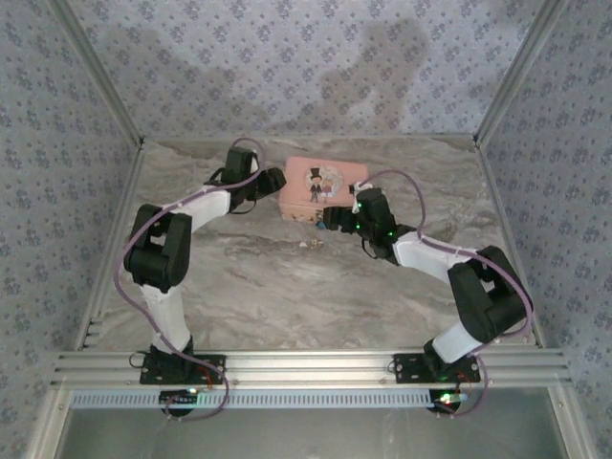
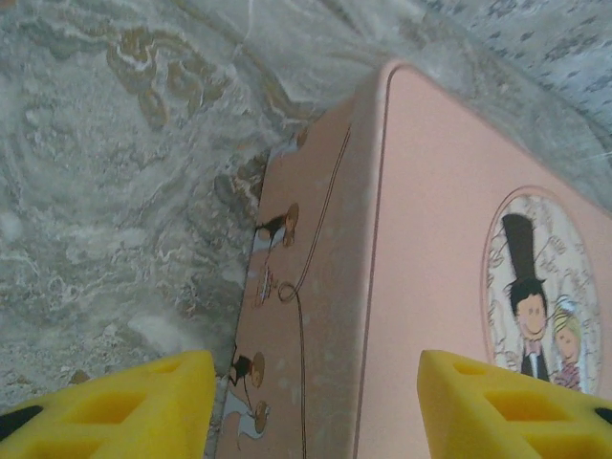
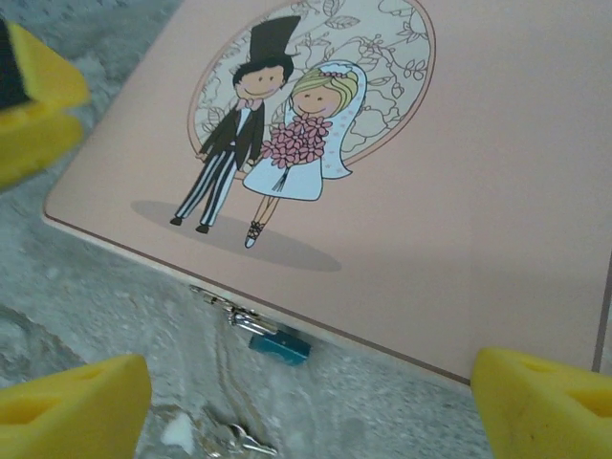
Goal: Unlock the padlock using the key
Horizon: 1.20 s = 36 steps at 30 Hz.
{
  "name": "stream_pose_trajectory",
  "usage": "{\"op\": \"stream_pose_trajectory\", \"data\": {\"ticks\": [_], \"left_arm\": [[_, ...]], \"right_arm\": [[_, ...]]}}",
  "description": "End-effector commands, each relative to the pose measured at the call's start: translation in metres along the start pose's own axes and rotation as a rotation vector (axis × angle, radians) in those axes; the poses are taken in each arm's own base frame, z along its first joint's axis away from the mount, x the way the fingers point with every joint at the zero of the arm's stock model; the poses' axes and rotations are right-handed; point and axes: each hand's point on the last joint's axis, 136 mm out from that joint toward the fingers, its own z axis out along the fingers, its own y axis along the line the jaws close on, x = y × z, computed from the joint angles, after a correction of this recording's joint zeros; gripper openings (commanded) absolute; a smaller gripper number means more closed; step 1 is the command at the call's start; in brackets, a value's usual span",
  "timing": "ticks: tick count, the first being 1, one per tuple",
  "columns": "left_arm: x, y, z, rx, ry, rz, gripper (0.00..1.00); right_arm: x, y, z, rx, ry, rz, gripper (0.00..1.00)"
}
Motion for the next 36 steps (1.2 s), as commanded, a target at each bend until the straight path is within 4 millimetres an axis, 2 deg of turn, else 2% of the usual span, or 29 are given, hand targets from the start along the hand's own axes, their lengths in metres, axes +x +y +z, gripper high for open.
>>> {"op": "stream_pose_trajectory", "data": {"ticks": [1, 7, 10, 15, 18, 20, 27, 36], "left_arm": [[-0.005, -0.017, 0.0, 0.064, 0.001, 0.0, 0.57], [0.011, -0.028, 0.007, 0.11, 0.051, 0.006, 0.55], [0.02, -0.03, 0.009, 0.13, 0.076, -0.003, 0.54], [0.037, -0.04, 0.005, 0.165, 0.1, -0.009, 0.52], [0.049, -0.051, 0.002, 0.199, 0.119, -0.017, 0.51], [0.057, -0.058, 0.001, 0.214, 0.132, -0.017, 0.51], [0.088, -0.088, 0.0, 0.258, 0.167, -0.008, 0.51], [0.096, -0.085, 0.001, 0.243, 0.176, -0.017, 0.51]], "right_arm": [[0.042, 0.004, 0.007, -0.019, 0.097, 0.093, 0.89], [0.051, -0.003, -0.004, 0.03, 0.093, 0.117, 0.88], [0.047, -0.016, -0.014, 0.076, 0.086, 0.123, 0.94], [0.034, -0.043, -0.04, 0.17, 0.065, 0.126, 0.94], [0.029, -0.044, -0.055, 0.147, 0.044, 0.146, 0.92], [0.033, -0.04, -0.057, 0.116, 0.053, 0.166, 0.89], [0.056, -0.036, -0.038, 0.04, 0.071, 0.263, 0.79], [0.073, -0.059, -0.006, 0.12, 0.077, 0.33, 0.74]]}}
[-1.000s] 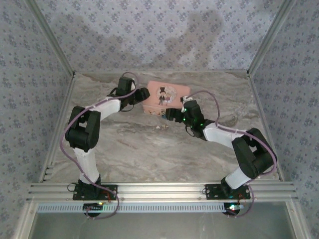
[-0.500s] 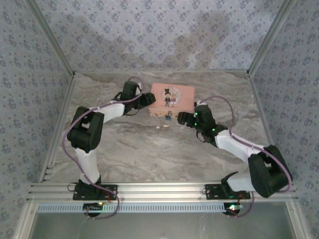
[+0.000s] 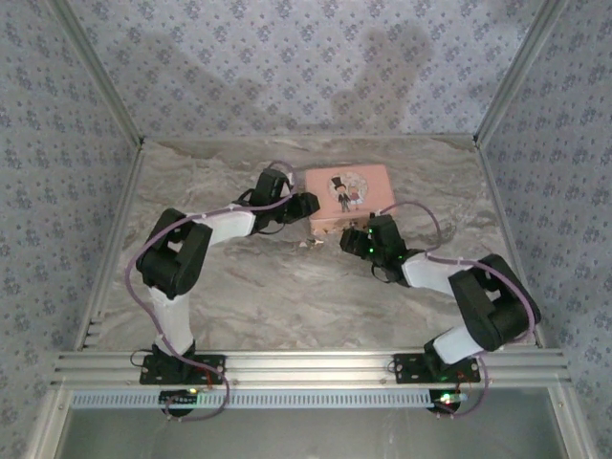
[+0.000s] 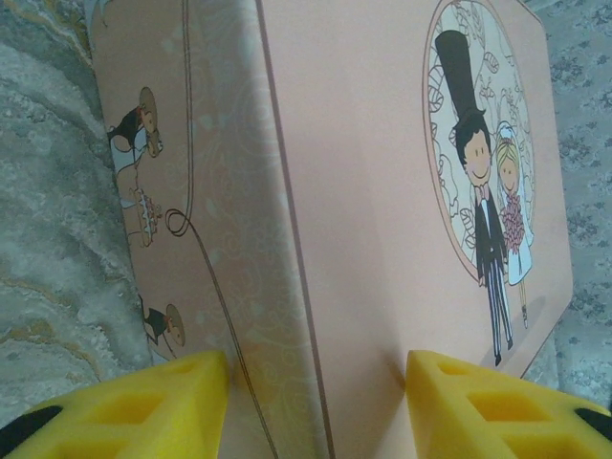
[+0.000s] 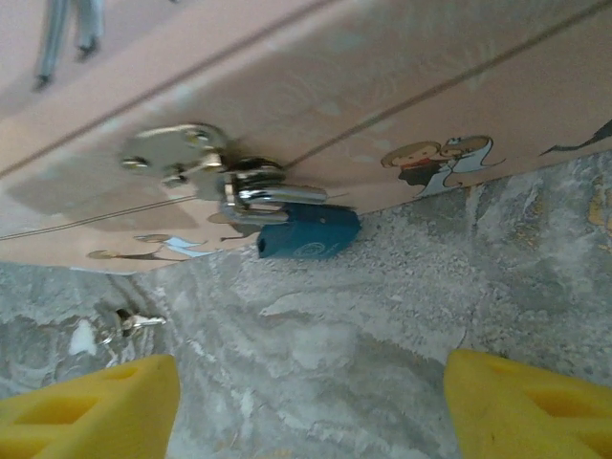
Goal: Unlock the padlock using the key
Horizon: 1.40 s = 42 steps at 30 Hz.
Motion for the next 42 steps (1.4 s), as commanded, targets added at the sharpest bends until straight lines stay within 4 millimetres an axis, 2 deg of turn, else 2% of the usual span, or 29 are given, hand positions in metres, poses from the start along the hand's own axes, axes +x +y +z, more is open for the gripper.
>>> {"op": "stream_pose_trajectory", "data": {"ticks": [1, 6, 10, 18, 24, 26, 28, 30, 34, 42], "left_arm": [[-0.006, -0.013, -0.011, 0.034, -0.02, 0.008, 0.51], [-0.007, -0.014, -0.011, 0.035, -0.02, 0.009, 0.51], [-0.007, -0.014, -0.011, 0.034, -0.016, 0.011, 0.51], [-0.009, -0.017, -0.01, 0.038, -0.013, 0.014, 0.51], [-0.01, -0.018, -0.011, 0.034, -0.013, 0.02, 0.51], [-0.01, -0.018, -0.011, 0.032, -0.01, 0.019, 0.51], [-0.011, -0.019, -0.011, 0.031, -0.011, 0.023, 0.51], [-0.012, -0.02, -0.012, 0.028, -0.011, 0.029, 0.51], [-0.012, -0.018, -0.013, 0.022, -0.01, 0.031, 0.51], [-0.013, -0.012, -0.016, 0.013, -0.017, 0.027, 0.51]], "right_arm": [[-0.012, -0.003, 0.01, 0.006, -0.047, 0.054, 0.74], [-0.017, -0.014, 0.022, 0.034, -0.06, 0.092, 0.71], [-0.02, -0.012, 0.03, -0.002, -0.064, 0.124, 0.7], [-0.017, -0.022, 0.044, 0.051, -0.052, 0.118, 0.6], [-0.01, -0.032, 0.055, 0.11, -0.026, 0.079, 0.47], [-0.009, -0.035, 0.056, 0.123, -0.027, 0.07, 0.39], [-0.009, -0.036, 0.056, 0.132, -0.024, 0.06, 0.37], [-0.01, -0.036, 0.056, 0.133, -0.025, 0.043, 0.29], [-0.011, -0.036, 0.053, 0.139, -0.02, -0.002, 0.22], [-0.016, -0.036, 0.042, 0.193, -0.031, -0.149, 0.2]]}}
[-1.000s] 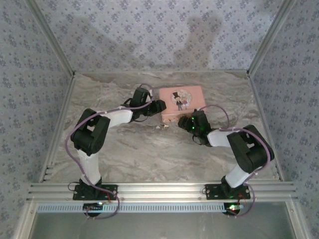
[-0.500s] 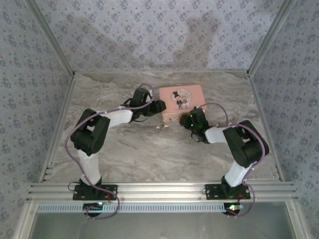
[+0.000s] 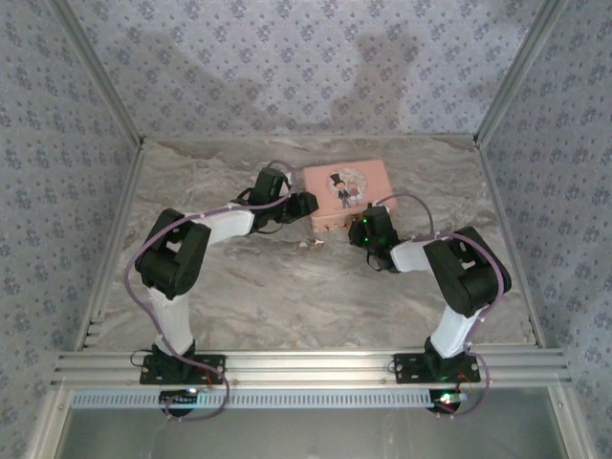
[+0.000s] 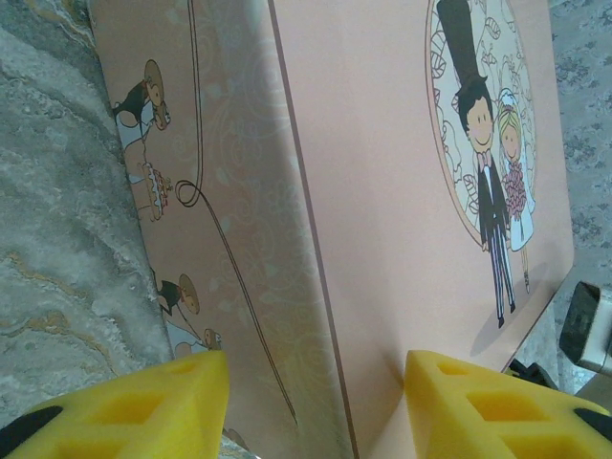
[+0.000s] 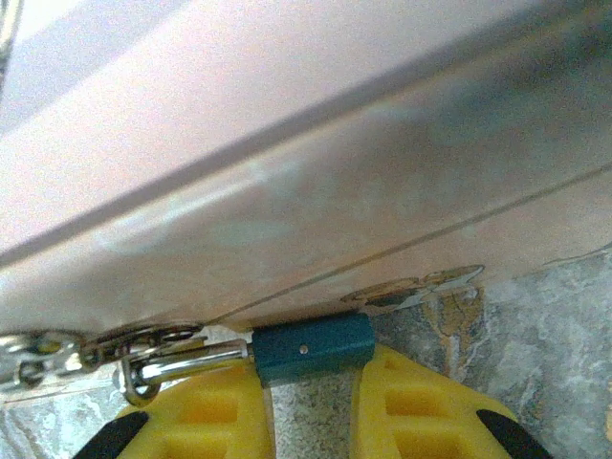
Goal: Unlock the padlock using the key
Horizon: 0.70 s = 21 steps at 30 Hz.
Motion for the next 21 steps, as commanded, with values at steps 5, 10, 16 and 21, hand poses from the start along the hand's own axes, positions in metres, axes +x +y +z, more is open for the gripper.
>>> {"op": "stream_pose_trajectory", "data": {"ticks": [5, 10, 16, 21], "left_arm": [[-0.014, -0.012, -0.014, 0.015, -0.027, 0.04, 0.51], [-0.013, -0.009, -0.012, 0.008, -0.016, 0.047, 0.51], [-0.012, -0.007, -0.009, 0.011, -0.013, 0.042, 0.51], [-0.01, -0.007, -0.01, 0.016, -0.013, 0.04, 0.51]], "right_arm": [[0.01, -0.006, -0.007, 0.14, 0.041, -0.279, 0.17], [0.008, 0.011, -0.013, 0.191, 0.026, -0.487, 0.17], [0.011, 0.043, -0.016, 0.157, 0.016, -0.677, 0.17], [0.02, 0.069, -0.025, 0.081, 0.018, -0.786, 0.17]]}}
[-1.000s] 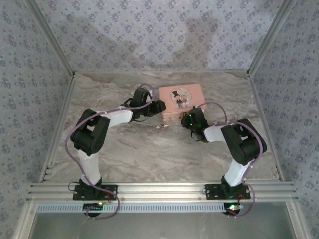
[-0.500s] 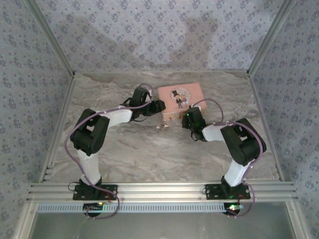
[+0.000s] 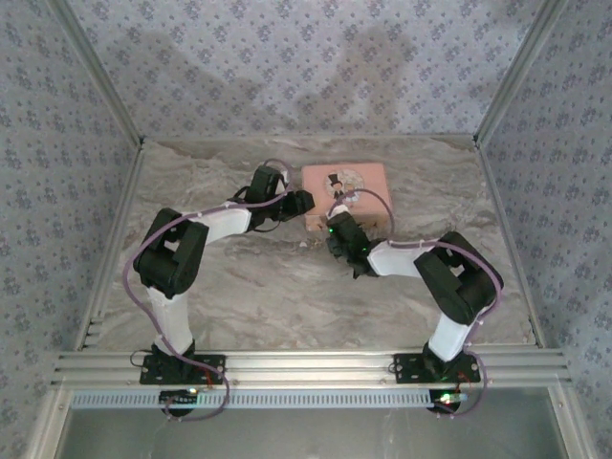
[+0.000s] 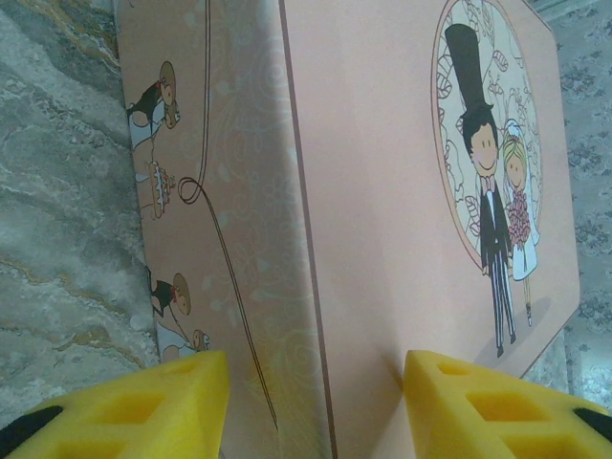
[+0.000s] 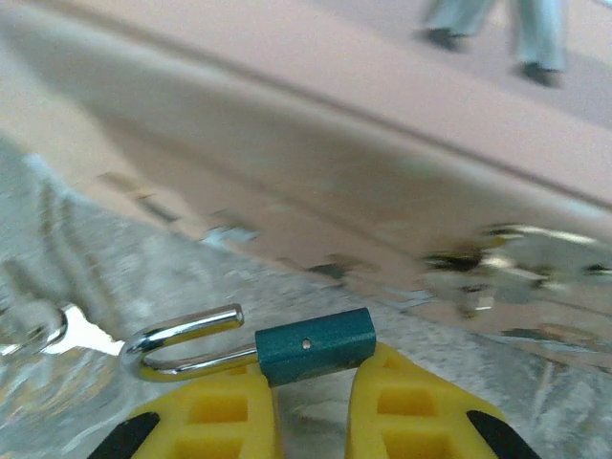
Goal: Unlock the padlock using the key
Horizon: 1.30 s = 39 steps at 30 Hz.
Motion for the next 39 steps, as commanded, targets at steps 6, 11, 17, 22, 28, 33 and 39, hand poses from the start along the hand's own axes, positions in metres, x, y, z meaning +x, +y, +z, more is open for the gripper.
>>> {"op": "stream_pose_trajectory", "data": {"ticks": [6, 11, 17, 22, 28, 33, 39], "left_arm": [[-0.004, -0.011, -0.013, 0.026, -0.025, 0.019, 0.51], [-0.007, -0.007, -0.035, 0.021, -0.074, 0.013, 0.51], [0.004, 0.0, -0.067, -0.007, -0.116, 0.029, 0.51], [0.018, 0.013, -0.096, -0.046, -0.175, 0.015, 0.52], [0.033, 0.021, -0.127, -0.082, -0.222, 0.017, 0.53], [0.04, 0.026, -0.15, -0.1, -0.272, 0.01, 0.54], [0.045, 0.03, -0.169, -0.12, -0.304, 0.012, 0.54]], "right_arm": [[-0.011, 0.006, -0.025, -0.058, -0.02, -0.028, 0.18], [0.002, 0.009, -0.052, -0.132, 0.022, 0.028, 0.18], [0.036, 0.005, -0.075, -0.16, 0.195, 0.067, 0.19], [0.054, 0.021, -0.08, -0.233, 0.314, 0.077, 0.19], [0.056, 0.049, -0.069, -0.262, 0.396, 0.017, 0.2], [0.052, 0.066, -0.054, -0.25, 0.453, -0.023, 0.2], [0.052, 0.073, -0.045, -0.223, 0.495, -0.041, 0.35]]}}
